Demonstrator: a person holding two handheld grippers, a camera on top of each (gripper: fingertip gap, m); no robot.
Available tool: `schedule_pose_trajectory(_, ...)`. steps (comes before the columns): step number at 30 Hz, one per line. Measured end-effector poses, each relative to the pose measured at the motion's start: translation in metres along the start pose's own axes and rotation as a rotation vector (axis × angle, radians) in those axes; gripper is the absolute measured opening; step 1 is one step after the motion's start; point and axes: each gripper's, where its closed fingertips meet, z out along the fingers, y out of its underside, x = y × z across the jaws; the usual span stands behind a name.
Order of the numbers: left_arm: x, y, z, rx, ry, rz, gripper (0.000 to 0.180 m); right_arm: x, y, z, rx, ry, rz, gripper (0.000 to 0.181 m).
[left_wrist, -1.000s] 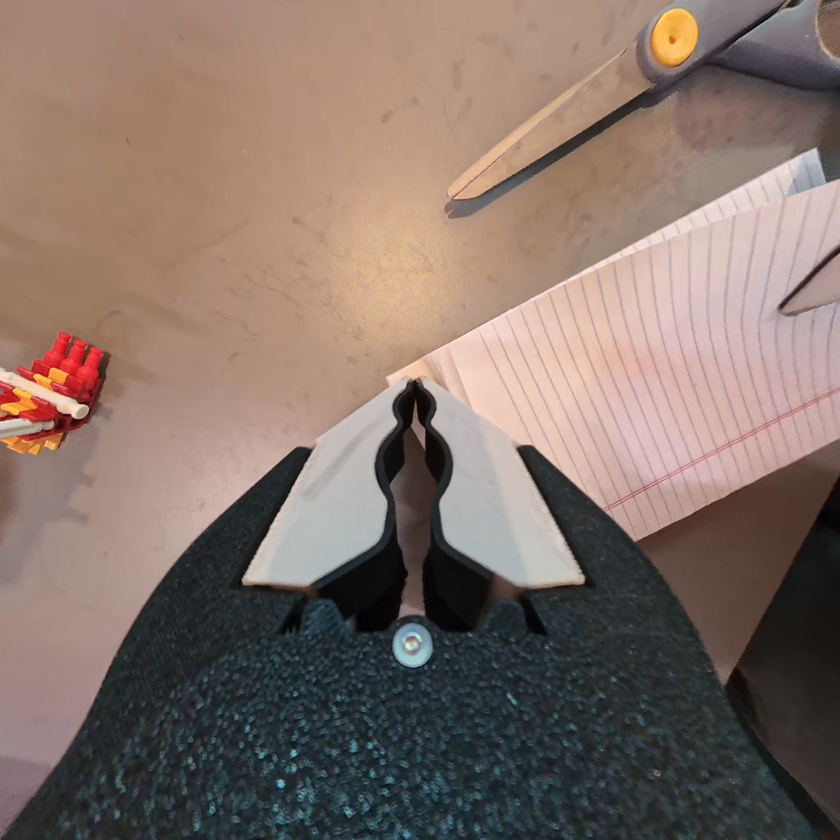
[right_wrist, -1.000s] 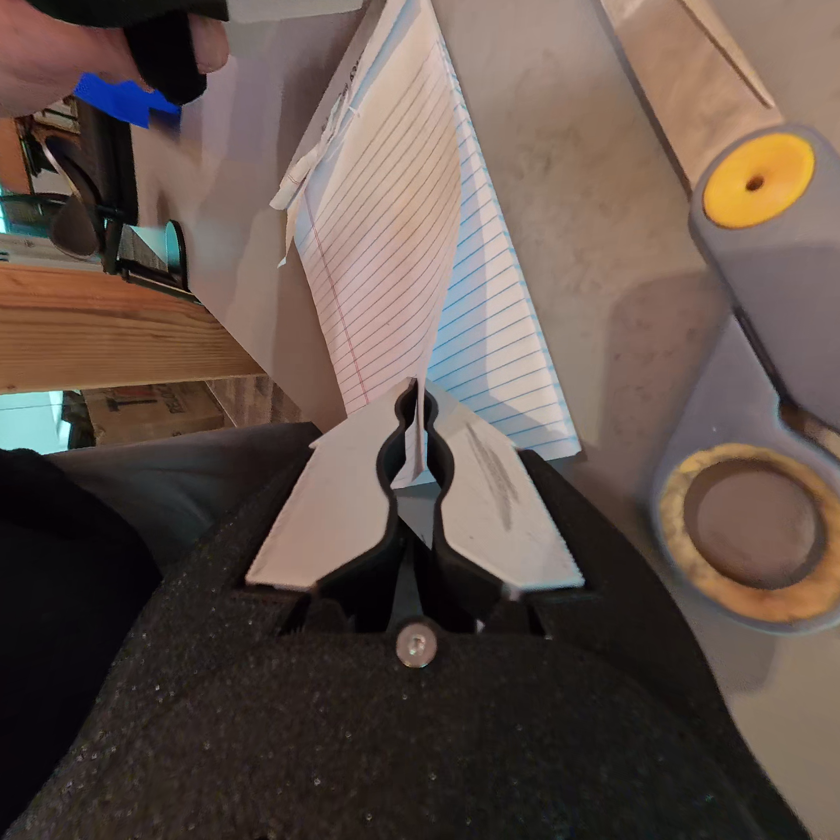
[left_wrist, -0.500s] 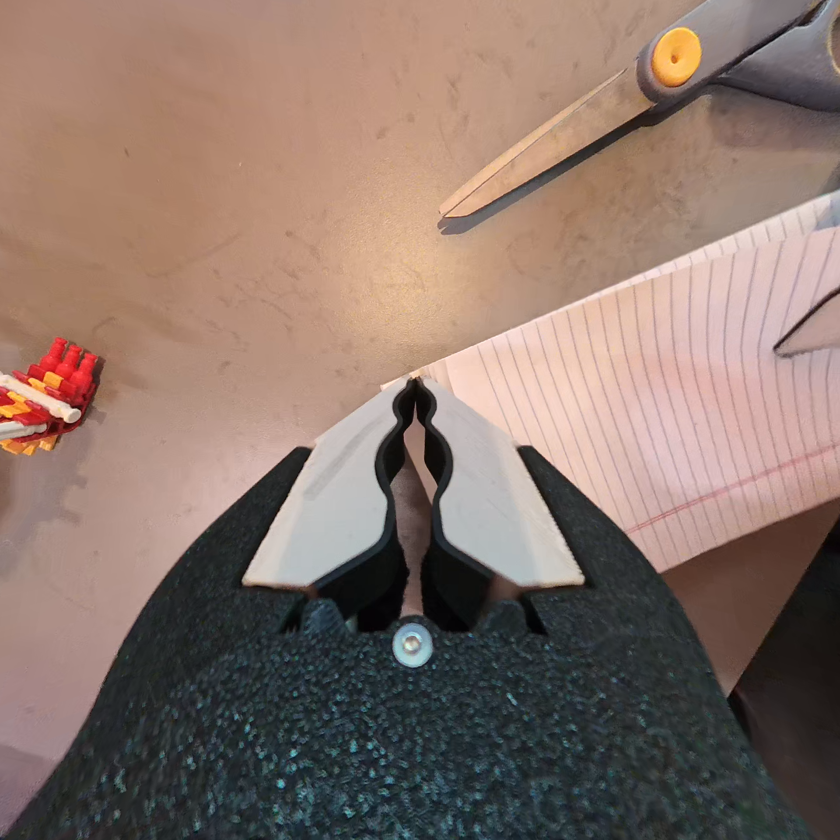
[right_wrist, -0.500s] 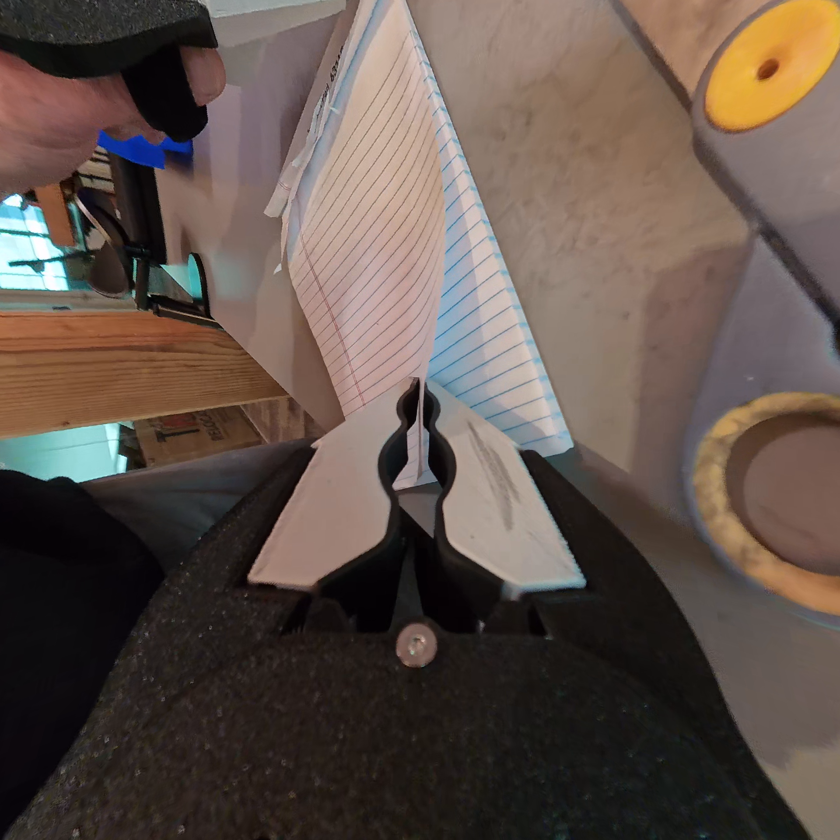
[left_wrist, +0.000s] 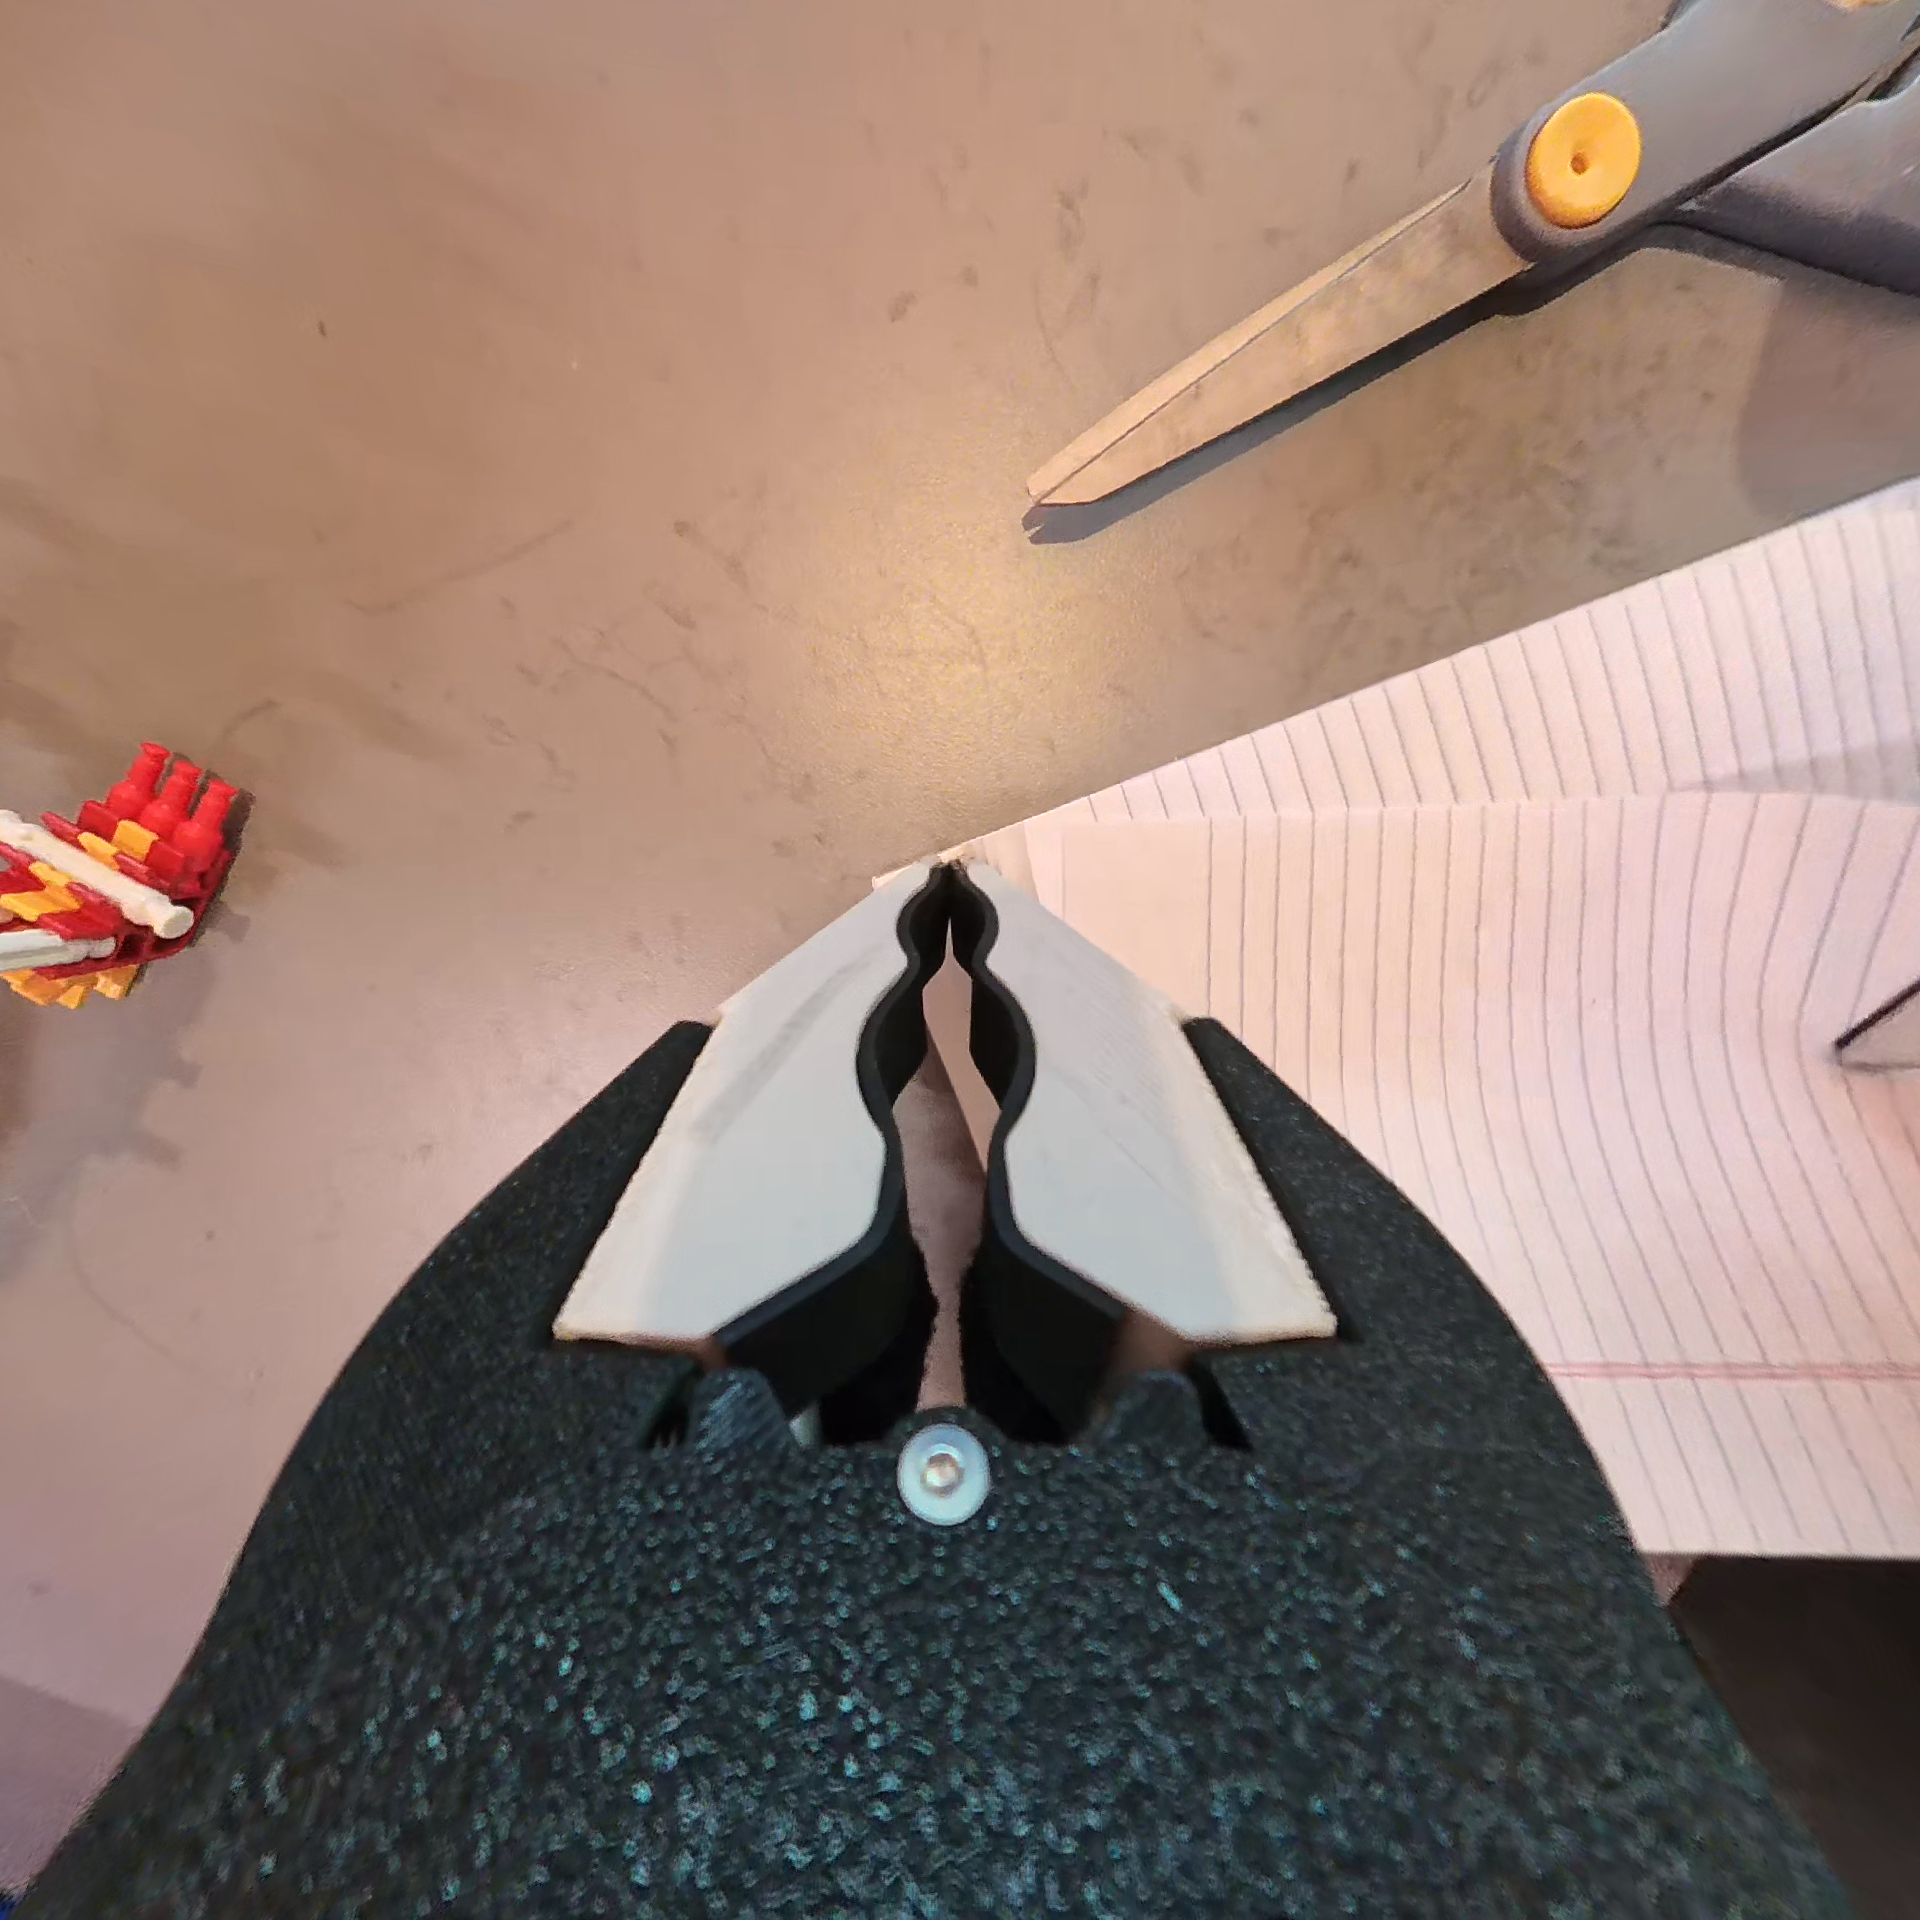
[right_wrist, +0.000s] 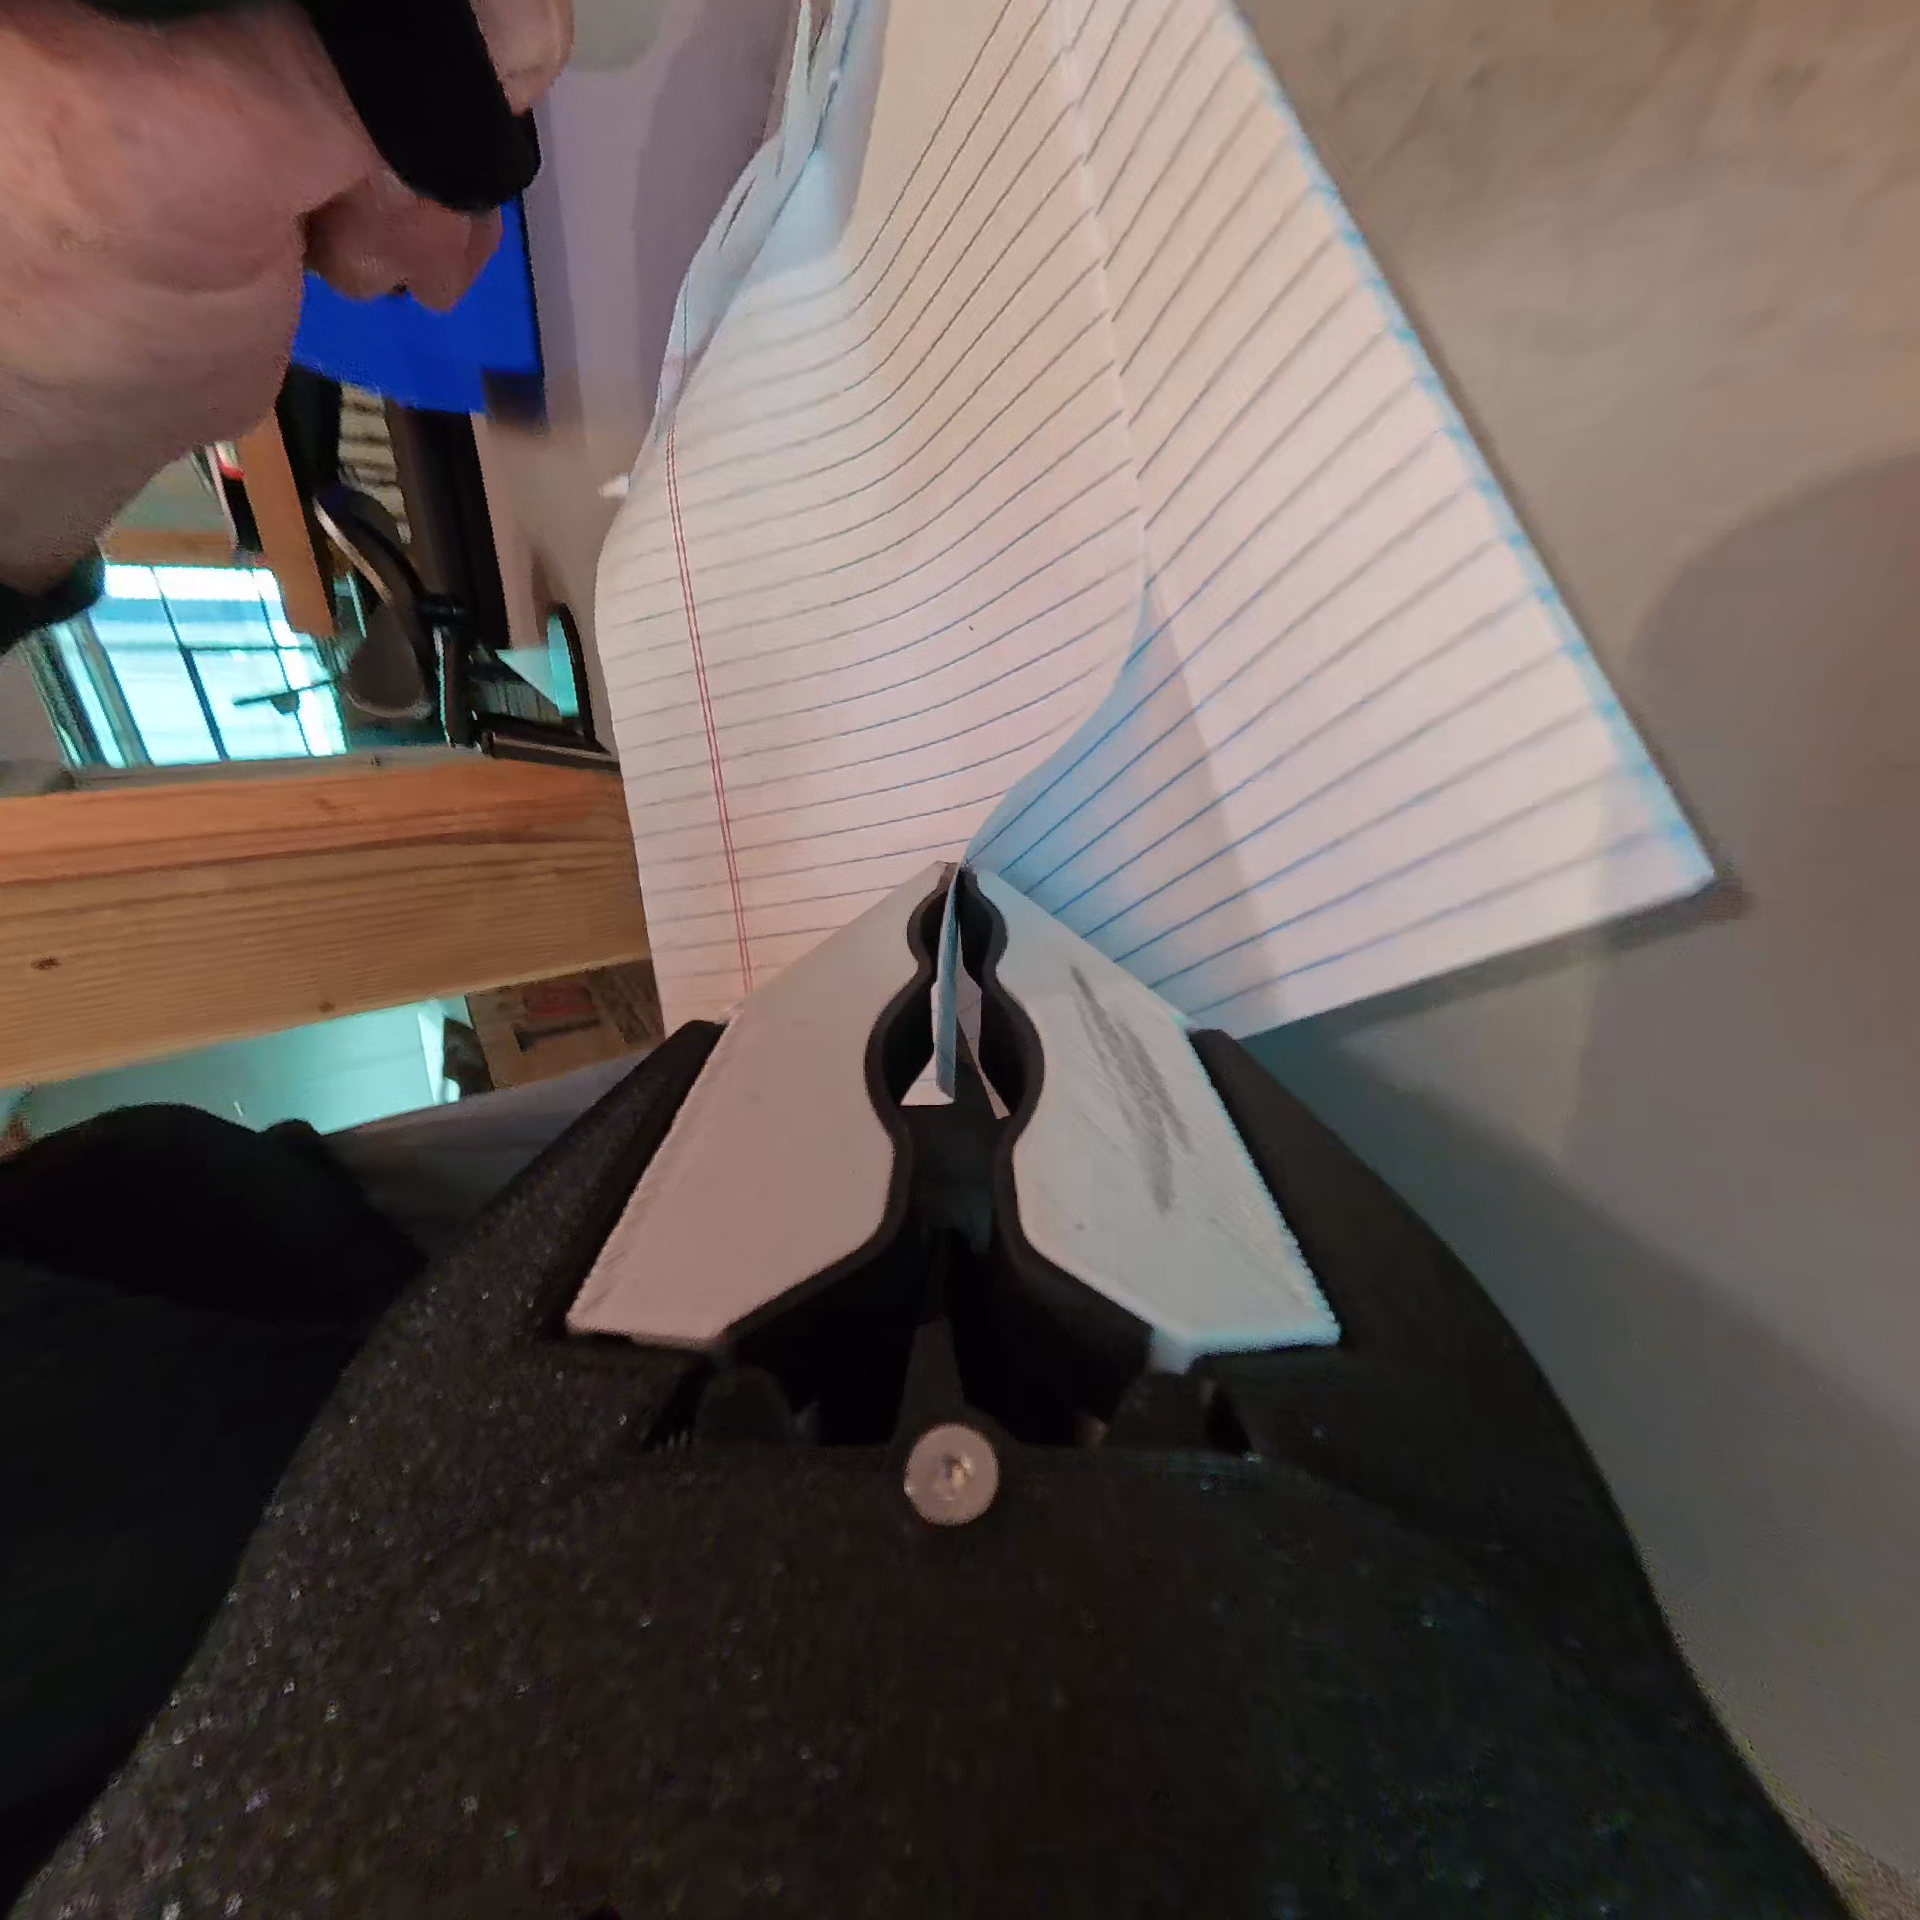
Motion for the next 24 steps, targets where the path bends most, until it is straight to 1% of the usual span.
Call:
schedule_pose_trajectory(3,0.000,-0.001,0.000,-0.009,0.014,-0.025,0.000,0.001,-0.006,-0.007,0.044,-0.023,0.011,0.002)
schedule_pose_trajectory(4,0.000,-0.001,0.000,-0.006,0.018,-0.037,0.000,-0.001,-0.007,-0.007,0.039,-0.035,0.010,0.018)
schedule_pose_trajectory(6,-0.003,0.001,-0.001,-0.017,-0.013,-0.017,0.000,-0.004,-0.010,-0.007,0.038,-0.062,0.006,0.025)
schedule_pose_trajectory(8,-0.003,0.002,-0.001,-0.013,-0.019,-0.047,0.000,-0.007,-0.012,-0.006,0.053,-0.084,0.018,0.026)
schedule_pose_trajectory(9,-0.003,0.002,-0.001,-0.008,-0.018,-0.068,0.000,-0.007,-0.011,-0.005,0.057,-0.089,0.022,0.025)
schedule_pose_trajectory(11,-0.003,0.002,-0.002,-0.011,-0.019,-0.088,0.000,-0.007,-0.009,-0.002,0.053,-0.090,0.002,0.000)
schedule_pose_trajectory(16,-0.002,0.013,-0.010,-0.008,0.023,-0.143,0.000,-0.003,-0.010,-0.002,0.028,-0.056,-0.041,0.000)
schedule_pose_trajectory(19,0.002,0.025,-0.013,-0.018,0.045,-0.102,0.000,0.000,-0.013,-0.006,0.035,-0.062,-0.024,0.000)
schedule_pose_trajectory(24,0.002,0.025,-0.012,-0.007,0.039,-0.108,0.000,0.004,-0.013,-0.006,0.026,-0.057,0.005,0.000)
